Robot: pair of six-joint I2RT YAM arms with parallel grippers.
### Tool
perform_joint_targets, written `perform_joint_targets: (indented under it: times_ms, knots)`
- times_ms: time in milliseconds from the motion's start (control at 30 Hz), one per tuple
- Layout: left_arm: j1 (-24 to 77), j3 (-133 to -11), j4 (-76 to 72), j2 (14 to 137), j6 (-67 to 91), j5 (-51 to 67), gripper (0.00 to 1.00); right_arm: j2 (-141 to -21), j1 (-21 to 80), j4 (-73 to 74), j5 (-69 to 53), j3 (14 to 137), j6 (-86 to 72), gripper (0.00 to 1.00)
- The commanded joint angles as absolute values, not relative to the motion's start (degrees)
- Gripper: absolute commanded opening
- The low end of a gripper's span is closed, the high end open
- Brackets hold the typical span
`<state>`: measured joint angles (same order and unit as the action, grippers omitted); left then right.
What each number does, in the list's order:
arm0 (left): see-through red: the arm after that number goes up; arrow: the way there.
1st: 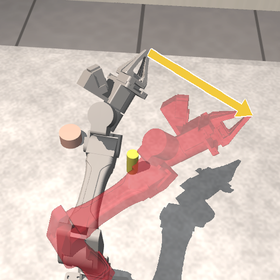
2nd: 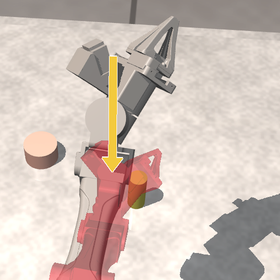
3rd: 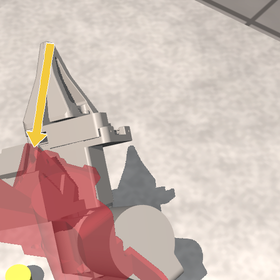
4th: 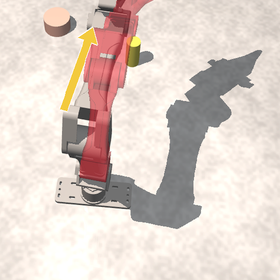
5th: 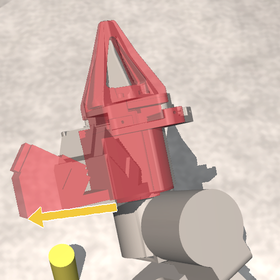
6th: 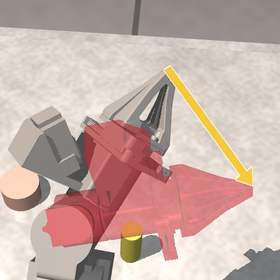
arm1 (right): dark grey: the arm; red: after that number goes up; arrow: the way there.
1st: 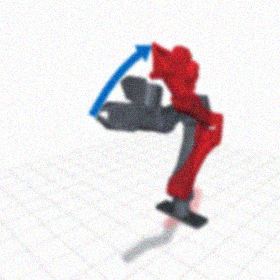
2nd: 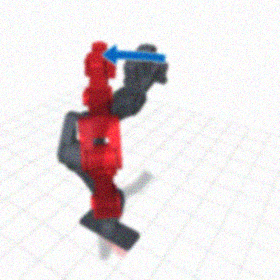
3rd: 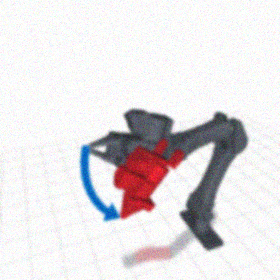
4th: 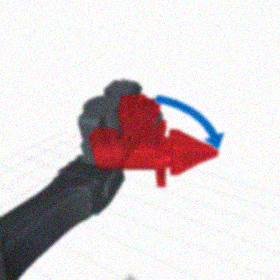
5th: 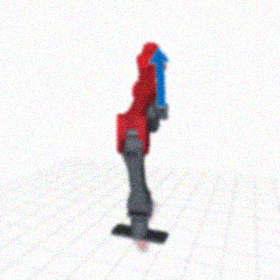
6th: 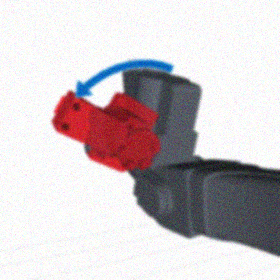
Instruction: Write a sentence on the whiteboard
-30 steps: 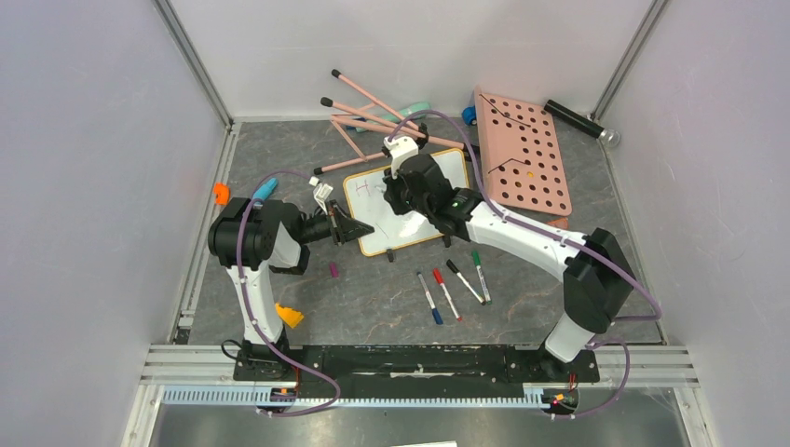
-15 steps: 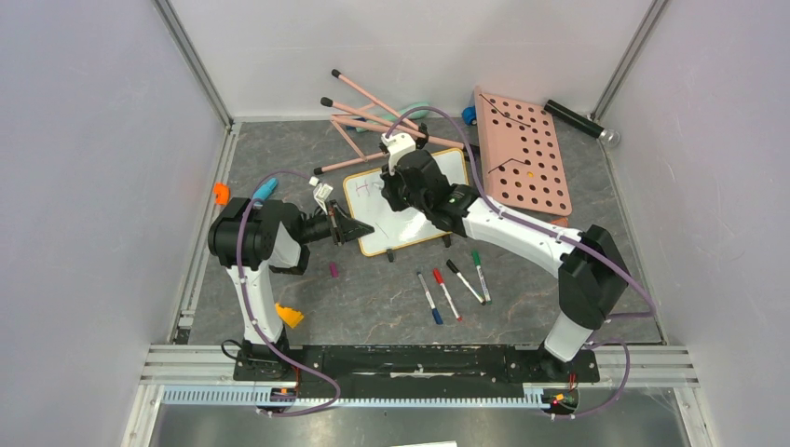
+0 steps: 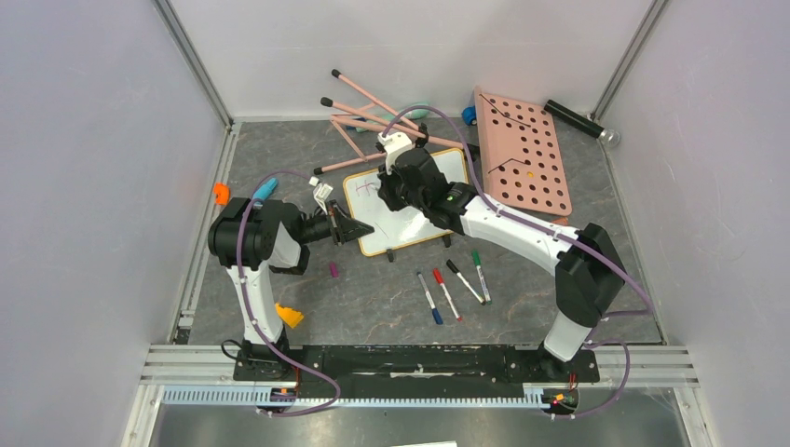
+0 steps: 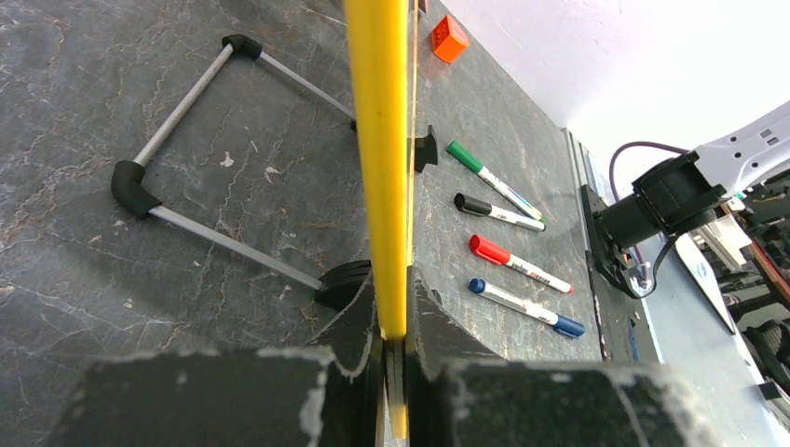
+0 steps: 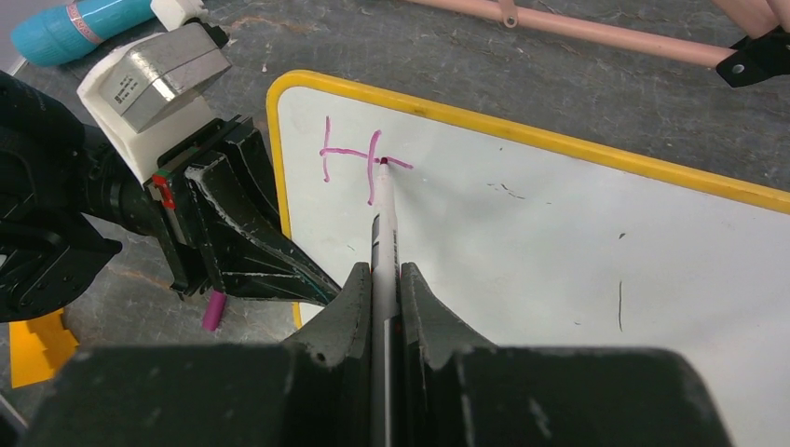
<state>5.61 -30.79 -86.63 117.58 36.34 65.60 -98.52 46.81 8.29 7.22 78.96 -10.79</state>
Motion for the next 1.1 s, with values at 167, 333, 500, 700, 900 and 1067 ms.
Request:
perform_joint_targets:
  times_ms: [167,333,500,700,900,1067]
  knots:
    - [5.9,-30.0,-89.2,119.1,25.8,63.7,0.08,-98.2,46.5,8.4,6.3,79.0,-10.0,0.0]
    - [5.8,-30.0,-89.2,119.2,25.8,63.6,0.08,-97.0,46.5,9.1,7.0,77.8,-9.6,0.0]
    - [5.9,-30.0,-89.2,119.2,25.8,63.6,0.08,-96.4,46.4,9.7,8.7,77.5,-9.2,0.0]
    - [5.8,-30.0,-89.3,119.1,25.8,63.6,0.08,-96.1,46.2,10.1,9.9,77.5,-9.2,0.0]
    - [5.9,-30.0,-89.2,119.2,25.8,63.6,0.08,-96.3,45.9,10.0,10.9,77.9,-9.6,0.0]
    - [5.9,-30.0,-89.2,119.2,25.8,63.6,0.08,-97.1,45.6,9.9,10.9,79.1,-9.7,0.0]
